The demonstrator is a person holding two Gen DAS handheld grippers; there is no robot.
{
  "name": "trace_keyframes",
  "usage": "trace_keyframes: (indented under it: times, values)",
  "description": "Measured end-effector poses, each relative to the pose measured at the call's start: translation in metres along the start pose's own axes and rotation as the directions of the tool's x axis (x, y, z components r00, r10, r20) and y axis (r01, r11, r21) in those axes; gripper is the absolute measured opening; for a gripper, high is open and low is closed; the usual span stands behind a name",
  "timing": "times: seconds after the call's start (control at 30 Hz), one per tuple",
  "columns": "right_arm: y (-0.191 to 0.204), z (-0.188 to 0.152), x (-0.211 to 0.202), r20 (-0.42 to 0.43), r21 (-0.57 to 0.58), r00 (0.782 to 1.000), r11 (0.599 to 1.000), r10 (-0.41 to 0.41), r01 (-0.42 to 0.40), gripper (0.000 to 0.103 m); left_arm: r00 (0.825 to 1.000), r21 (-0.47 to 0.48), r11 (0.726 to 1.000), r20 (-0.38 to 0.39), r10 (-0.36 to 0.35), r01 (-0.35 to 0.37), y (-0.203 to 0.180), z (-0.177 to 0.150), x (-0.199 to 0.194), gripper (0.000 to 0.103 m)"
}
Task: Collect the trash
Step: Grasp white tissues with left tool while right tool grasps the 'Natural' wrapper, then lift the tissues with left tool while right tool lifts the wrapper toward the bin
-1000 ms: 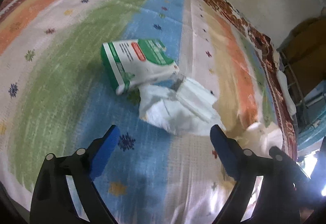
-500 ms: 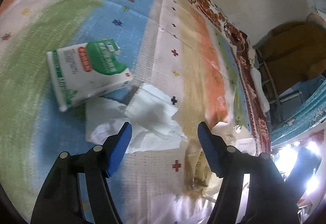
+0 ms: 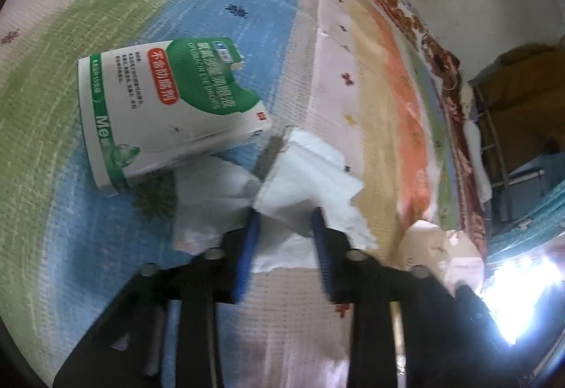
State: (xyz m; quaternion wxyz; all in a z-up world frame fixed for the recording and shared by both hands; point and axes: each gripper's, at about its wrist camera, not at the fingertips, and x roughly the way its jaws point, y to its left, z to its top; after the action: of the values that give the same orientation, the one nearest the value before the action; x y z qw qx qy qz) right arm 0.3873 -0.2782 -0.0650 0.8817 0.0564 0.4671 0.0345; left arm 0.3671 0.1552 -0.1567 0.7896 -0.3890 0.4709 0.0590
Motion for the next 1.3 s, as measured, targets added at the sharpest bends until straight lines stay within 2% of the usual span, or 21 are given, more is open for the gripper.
trace_keyframes:
  times: [0.03, 0.2, 0.37, 0.43, 0.63, 1.1, 1.3]
  values:
    - [0.001, 0.000, 0.000, 0.002, -0.008, 1.000, 1.000, -0.001, 0.001, 0.012, 1.000, -0.002, 1.000, 0.001, 0.003, -0.003, 0.001, 0.000, 0.000, 0.022]
    - [-0.002, 0.000, 0.000, 0.005, -0.015, 1.000, 1.000, -0.013, 0.013, 0.012, 1.000, 0.019, 1.000, 0.006, 0.017, -0.017, 0.000, 0.002, -0.002, 0.003]
    - [-0.002, 0.002, -0.002, 0.008, -0.029, 1.000, 0.999, -0.016, 0.017, 0.012, 0.999, 0.029, 0.999, 0.024, 0.027, -0.028, -0.004, 0.003, -0.009, 0.002]
    - [-0.004, 0.004, -0.004, 0.018, -0.034, 1.000, 0.999, -0.024, 0.024, 0.012, 1.000, 0.041, 0.999, 0.029, 0.010, -0.011, -0.011, 0.004, -0.015, 0.002]
    - [-0.011, 0.006, -0.010, 0.028, -0.005, 1.000, 1.000, -0.014, 0.014, 0.012, 0.997, 0.085, 0.996, 0.081, 0.008, -0.015, -0.027, 0.007, -0.032, 0.002]
    - [0.006, 0.011, -0.033, 0.076, -0.042, 0.996, 0.998, 0.049, -0.046, 0.012, 0.988, 0.140, 0.990, 0.154, 0.005, -0.026, -0.061, 0.000, -0.087, 0.001]
    - [0.012, 0.010, -0.049, 0.103, -0.077, 0.995, 0.997, -0.004, 0.012, 0.011, 0.985, 0.191, 0.979, 0.171, 0.034, -0.067, -0.068, -0.015, -0.110, 0.001]
